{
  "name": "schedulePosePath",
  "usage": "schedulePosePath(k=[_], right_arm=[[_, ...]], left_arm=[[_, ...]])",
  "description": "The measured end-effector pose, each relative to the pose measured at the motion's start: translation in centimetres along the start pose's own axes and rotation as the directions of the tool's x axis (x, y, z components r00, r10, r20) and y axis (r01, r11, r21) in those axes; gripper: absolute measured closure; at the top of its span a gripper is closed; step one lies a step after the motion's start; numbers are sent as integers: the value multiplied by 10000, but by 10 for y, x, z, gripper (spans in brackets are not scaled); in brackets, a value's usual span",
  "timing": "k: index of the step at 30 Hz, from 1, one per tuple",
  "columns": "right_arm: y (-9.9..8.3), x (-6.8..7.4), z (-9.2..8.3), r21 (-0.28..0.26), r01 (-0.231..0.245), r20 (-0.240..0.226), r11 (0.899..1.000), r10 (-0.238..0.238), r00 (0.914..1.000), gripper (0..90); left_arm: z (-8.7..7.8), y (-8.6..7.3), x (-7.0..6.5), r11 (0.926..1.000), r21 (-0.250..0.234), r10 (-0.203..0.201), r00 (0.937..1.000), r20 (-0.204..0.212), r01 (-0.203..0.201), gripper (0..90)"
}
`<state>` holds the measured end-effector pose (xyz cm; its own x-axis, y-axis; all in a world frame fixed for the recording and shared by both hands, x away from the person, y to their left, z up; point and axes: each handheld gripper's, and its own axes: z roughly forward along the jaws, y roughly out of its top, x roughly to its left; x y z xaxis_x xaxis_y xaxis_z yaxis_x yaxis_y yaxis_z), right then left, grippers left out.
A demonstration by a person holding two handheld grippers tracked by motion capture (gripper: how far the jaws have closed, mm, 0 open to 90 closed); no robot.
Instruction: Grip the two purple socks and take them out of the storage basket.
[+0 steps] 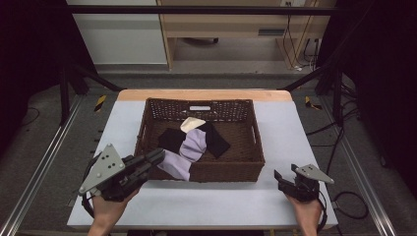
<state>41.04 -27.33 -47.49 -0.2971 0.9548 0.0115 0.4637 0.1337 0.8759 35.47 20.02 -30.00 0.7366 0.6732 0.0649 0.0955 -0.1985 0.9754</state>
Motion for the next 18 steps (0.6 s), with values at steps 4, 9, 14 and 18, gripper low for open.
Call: schedulePosePath(k=[4, 9, 14, 18], right_arm=[[-1, 0, 0, -13, 13, 17, 10000, -13, 10000, 306], [-1, 1, 0, -21, 23, 25, 10000, -23, 10000, 309], [-1, 1, 0, 29, 24, 21, 10000, -24, 10000, 312], [-2, 1, 1, 94, 18, 15, 10000, -18, 10000, 314]], left_arm=[[1, -19, -5, 9989, 457, -33, 9999, 153, 26, 848], [10, -47, -8, 9920, 1241, -249, 9995, 187, 224, 848], [21, -74, -12, 9788, 1999, -559, 9973, 467, 455, 847], [32, -92, -14, 9653, 2546, -743, 9958, 539, 582, 847]])
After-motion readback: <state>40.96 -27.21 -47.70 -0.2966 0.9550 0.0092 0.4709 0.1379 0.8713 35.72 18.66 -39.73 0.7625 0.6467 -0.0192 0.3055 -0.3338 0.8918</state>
